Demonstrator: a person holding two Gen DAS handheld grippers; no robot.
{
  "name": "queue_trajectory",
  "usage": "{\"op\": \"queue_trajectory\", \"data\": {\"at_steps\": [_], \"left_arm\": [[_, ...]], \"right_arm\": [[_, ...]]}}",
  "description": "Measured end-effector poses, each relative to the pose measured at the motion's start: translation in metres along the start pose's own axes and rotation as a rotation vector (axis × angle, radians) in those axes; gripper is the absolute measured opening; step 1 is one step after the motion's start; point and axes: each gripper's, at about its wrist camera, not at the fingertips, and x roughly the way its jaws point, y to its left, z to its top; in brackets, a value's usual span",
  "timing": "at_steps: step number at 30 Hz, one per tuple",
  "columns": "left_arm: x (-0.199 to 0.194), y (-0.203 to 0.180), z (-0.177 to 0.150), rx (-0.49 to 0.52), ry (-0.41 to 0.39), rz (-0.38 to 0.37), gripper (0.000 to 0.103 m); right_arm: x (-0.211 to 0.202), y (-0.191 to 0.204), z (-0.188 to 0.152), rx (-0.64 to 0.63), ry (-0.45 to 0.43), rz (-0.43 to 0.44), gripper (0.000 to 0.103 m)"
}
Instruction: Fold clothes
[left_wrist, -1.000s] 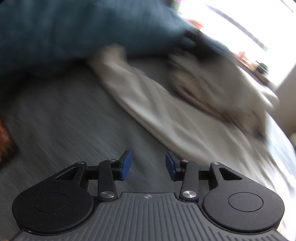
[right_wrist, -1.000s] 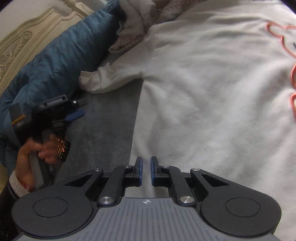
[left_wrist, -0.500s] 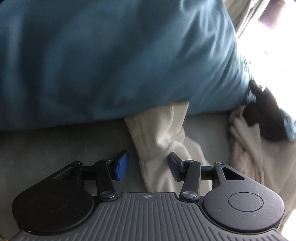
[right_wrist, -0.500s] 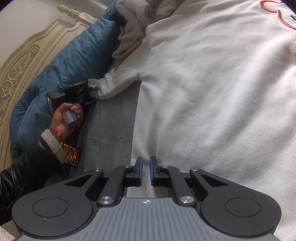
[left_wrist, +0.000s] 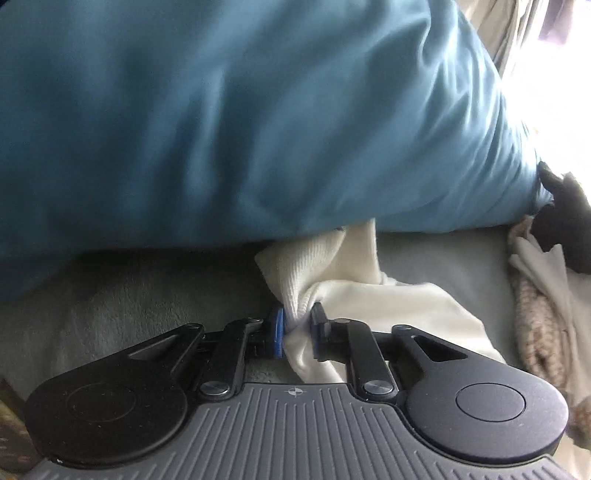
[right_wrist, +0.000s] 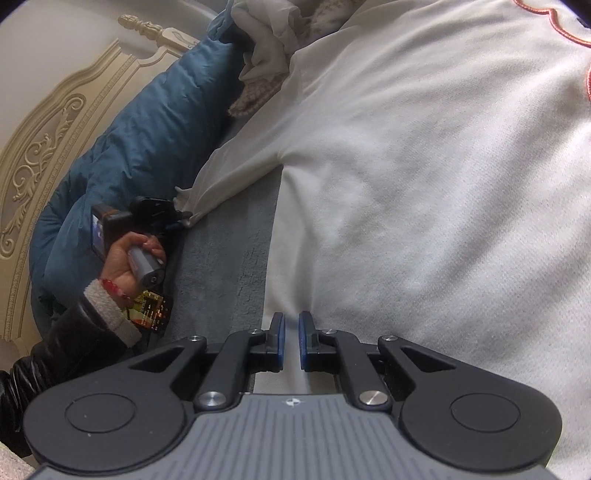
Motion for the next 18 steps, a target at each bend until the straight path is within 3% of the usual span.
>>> {"op": "queue_trajectory", "data": {"at_steps": [4, 7, 10, 13, 18], "left_arm": [[-0.009, 0.010, 0.001, -0.023, -0.049, 0.039, 0.034], [-0.015, 0.017, 0.004, -0.028, -0.059, 0.046, 0.034], [-0.025, 0.024, 0.006, -0.042, -0.067, 0.145, 0.034], [-0.041, 0.032, 0.003, -0.080, -0.042, 0.111, 0.033], [-0.067, 0.002, -0.006, 0.079, -0.151, -0.027, 0.034]], "right_arm": [[0.000, 0.000, -0.001, 0.000, -0.004, 0.001, 0.007], [0.000, -0.002, -0.001, 0.003, -0.004, 0.005, 0.007], [0.000, -0.002, -0.001, 0.005, -0.004, 0.008, 0.007], [0.000, -0.002, -0.001, 0.004, -0.006, 0.006, 0.007], [-0.001, -0.002, -0.002, 0.005, -0.011, 0.006, 0.007]]}}
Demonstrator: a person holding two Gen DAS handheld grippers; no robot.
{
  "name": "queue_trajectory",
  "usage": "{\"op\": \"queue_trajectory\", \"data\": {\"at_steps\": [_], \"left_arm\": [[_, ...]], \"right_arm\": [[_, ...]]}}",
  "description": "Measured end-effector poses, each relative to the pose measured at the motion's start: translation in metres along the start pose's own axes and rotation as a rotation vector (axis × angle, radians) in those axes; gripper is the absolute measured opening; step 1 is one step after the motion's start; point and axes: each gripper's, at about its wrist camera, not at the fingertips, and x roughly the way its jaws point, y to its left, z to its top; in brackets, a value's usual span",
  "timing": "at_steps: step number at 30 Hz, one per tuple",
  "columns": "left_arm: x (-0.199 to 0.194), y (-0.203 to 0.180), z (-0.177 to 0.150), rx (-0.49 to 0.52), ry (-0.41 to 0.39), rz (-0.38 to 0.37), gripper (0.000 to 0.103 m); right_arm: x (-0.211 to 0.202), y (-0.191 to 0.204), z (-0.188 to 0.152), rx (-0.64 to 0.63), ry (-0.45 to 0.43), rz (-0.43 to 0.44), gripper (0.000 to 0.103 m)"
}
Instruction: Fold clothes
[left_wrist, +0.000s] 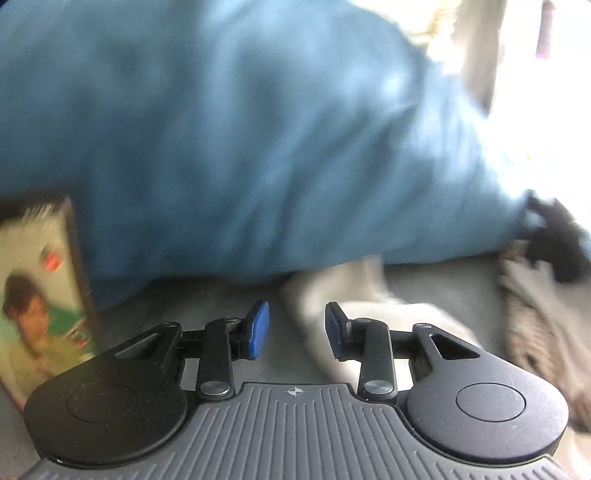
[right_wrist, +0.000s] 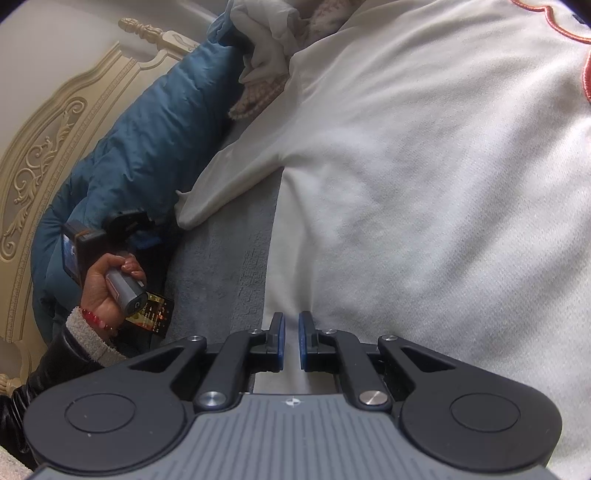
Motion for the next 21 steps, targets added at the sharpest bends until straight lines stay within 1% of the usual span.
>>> {"op": "queue_trajectory", "data": {"at_steps": [3, 4, 6, 7, 8, 9, 10, 13, 14, 16, 17, 19, 21], "left_arm": [[0.007, -0.028, -0.002, 0.048, -0.007, -0.089, 0.034], [0.012, -0.033, -0.004, 0.048, 0.006, -0.088, 0.034], [0.034, -0.042, -0.010, 0.106, 0.025, -0.033, 0.034], [0.045, -0.046, -0.015, 0.133, 0.025, 0.016, 0.034], [0.053, -0.041, -0.019, 0.153, 0.037, 0.066, 0.034], [0.059, -0.037, -0.023, 0.149, 0.053, 0.085, 0.032], [0.066, -0.034, -0.026, 0.140, 0.069, 0.099, 0.028], [0.055, -0.037, -0.026, 0.164, 0.042, 0.101, 0.029], [0.050, -0.039, -0.025, 0.163, 0.033, 0.095, 0.032], [0.039, -0.044, -0.023, 0.155, 0.013, 0.081, 0.033], [0.034, -0.050, -0.024, 0.161, 0.001, 0.052, 0.033], [0.025, -0.063, -0.028, 0.176, -0.025, -0.014, 0.034], [0.015, -0.076, -0.031, 0.190, -0.051, -0.080, 0.036]], "right_arm": [[0.000, 0.001, 0.000, -0.006, -0.004, -0.004, 0.007], [0.000, 0.002, -0.001, -0.008, -0.005, -0.006, 0.007], [0.000, 0.002, -0.001, -0.010, -0.008, -0.009, 0.007], [-0.001, 0.002, -0.002, -0.012, -0.009, -0.010, 0.007], [-0.001, 0.002, -0.002, -0.013, -0.010, -0.011, 0.007], [-0.001, 0.003, -0.002, -0.015, -0.011, -0.012, 0.007], [-0.001, 0.003, -0.002, -0.017, -0.011, -0.012, 0.007], [-0.001, 0.003, -0.002, -0.021, -0.010, -0.012, 0.007], [-0.001, 0.003, -0.001, -0.020, -0.008, -0.012, 0.007], [-0.003, 0.007, 0.003, -0.021, 0.000, -0.019, 0.008], [-0.005, 0.010, 0.005, -0.027, 0.001, -0.023, 0.009], [-0.017, 0.022, 0.014, -0.079, -0.023, -0.029, 0.009], [-0.033, 0.031, 0.034, -0.107, -0.065, -0.014, 0.009]]}}
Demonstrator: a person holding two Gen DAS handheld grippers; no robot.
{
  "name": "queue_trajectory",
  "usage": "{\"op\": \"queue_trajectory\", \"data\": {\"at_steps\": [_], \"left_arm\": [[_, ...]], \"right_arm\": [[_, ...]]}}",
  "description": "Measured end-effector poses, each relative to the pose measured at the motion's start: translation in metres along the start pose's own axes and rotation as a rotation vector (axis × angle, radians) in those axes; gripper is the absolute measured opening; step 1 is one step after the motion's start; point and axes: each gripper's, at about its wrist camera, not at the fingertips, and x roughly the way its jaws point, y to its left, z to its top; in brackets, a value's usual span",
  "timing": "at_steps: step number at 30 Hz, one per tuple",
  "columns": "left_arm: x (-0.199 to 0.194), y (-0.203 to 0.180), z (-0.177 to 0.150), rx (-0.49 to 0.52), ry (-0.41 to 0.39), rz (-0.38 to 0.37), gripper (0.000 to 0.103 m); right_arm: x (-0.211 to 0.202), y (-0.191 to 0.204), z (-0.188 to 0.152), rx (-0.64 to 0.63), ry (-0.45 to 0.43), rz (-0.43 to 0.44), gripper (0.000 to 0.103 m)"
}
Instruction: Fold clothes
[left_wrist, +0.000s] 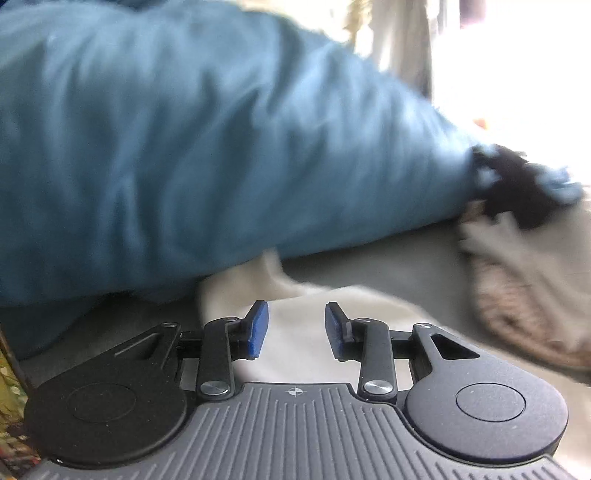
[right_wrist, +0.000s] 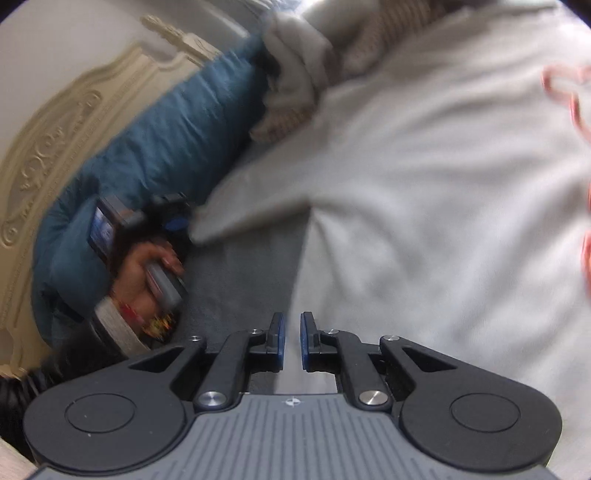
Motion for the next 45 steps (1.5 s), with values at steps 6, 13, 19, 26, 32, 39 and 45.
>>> {"op": "queue_trajectory", "data": {"at_steps": [6, 13, 19, 26, 32, 39, 45], "left_arm": [[0.002, -0.050, -0.024, 0.109, 0.073, -0.259, 0.037], [0.021, -0.070, -0.068, 0.112, 0.087, -0.303, 0.038], [0.030, -0.056, -0.072, 0.045, 0.085, -0.364, 0.042], [0.030, -0.056, -0.074, 0.046, 0.068, -0.381, 0.047], [0.029, -0.055, -0.075, 0.041, 0.064, -0.389, 0.048], [0.029, -0.053, -0.076, 0.031, 0.060, -0.395, 0.047], [0.028, -0.053, -0.075, 0.035, 0.059, -0.392, 0.047]], "right_arm": [[-0.015, -0.005, 0.115, -0.138, -0.110, -0.253, 0.014], [0.035, -0.044, 0.227, -0.219, -0.097, -0.513, 0.037], [0.075, -0.088, 0.272, -0.126, -0.036, -0.641, 0.043], [0.090, -0.116, 0.290, -0.031, 0.083, -0.630, 0.053], [0.085, -0.104, 0.278, -0.146, 0.176, -0.627, 0.025], [0.047, -0.094, 0.265, -0.210, -0.079, -0.610, 0.009], [0.059, -0.117, 0.246, -0.206, -0.142, -0.646, 0.009]]}}
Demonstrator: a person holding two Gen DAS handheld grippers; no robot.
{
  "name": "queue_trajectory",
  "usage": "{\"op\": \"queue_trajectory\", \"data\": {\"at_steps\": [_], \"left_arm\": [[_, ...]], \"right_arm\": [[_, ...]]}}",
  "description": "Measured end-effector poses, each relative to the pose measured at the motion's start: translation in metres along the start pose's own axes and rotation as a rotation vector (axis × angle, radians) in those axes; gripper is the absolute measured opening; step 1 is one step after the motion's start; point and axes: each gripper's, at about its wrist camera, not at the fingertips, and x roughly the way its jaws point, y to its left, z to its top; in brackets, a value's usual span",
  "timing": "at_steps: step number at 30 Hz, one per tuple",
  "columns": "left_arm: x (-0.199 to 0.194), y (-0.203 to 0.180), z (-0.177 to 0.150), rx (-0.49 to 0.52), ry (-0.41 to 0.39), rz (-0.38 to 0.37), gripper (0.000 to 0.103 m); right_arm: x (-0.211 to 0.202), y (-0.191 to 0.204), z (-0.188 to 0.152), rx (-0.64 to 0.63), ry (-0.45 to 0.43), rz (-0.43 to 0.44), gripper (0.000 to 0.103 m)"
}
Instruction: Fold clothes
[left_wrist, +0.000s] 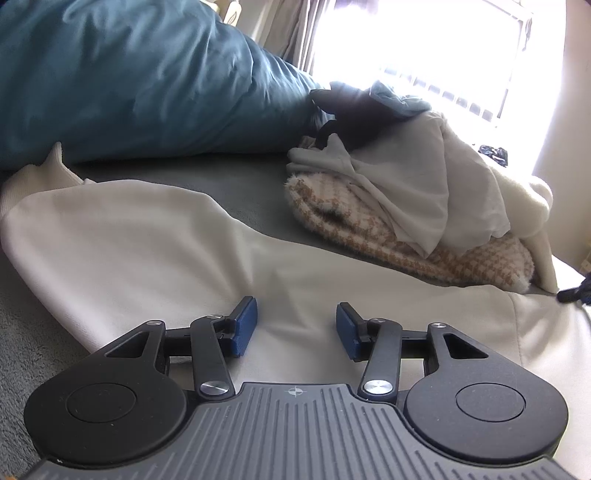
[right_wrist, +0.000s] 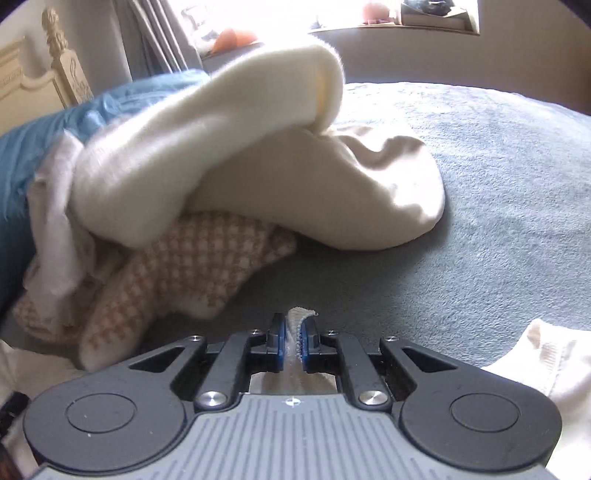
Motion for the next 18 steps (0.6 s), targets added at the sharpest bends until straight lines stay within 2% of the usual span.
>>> {"op": "queue_trajectory", "data": {"at_steps": [2, 5, 7, 10, 13, 16, 18], "left_arm": [[0.000, 0.000, 0.000, -0.002, -0.001, -0.001, 0.047], [0.000, 0.001, 0.000, -0.007, -0.003, -0.004, 0.047], [0.000, 0.002, 0.000, -0.009, -0.004, -0.006, 0.047], [0.000, 0.002, 0.000, -0.013, -0.005, -0.009, 0.047], [-0.001, 0.003, 0.000, -0.015, -0.007, -0.010, 0.047], [0.000, 0.002, 0.000, -0.014, -0.007, -0.009, 0.047], [-0.001, 0.002, 0.000, -0.011, -0.006, -0.007, 0.047]], "right_arm": [[0.011, -0.001, -0.005, 0.019, 0.017, -0.021, 0.013], [0.005, -0.009, 0.003, 0.104, -0.039, -0.013, 0.023], [-0.007, -0.020, 0.010, 0.178, -0.087, -0.017, 0.024], [-0.029, -0.033, 0.017, 0.242, -0.115, 0.029, 0.024], [-0.041, -0.028, 0.019, 0.188, -0.027, 0.131, 0.024], [-0.032, 0.000, 0.009, 0.055, 0.111, 0.234, 0.024], [-0.017, 0.016, -0.001, 0.008, 0.154, 0.196, 0.024]]}}
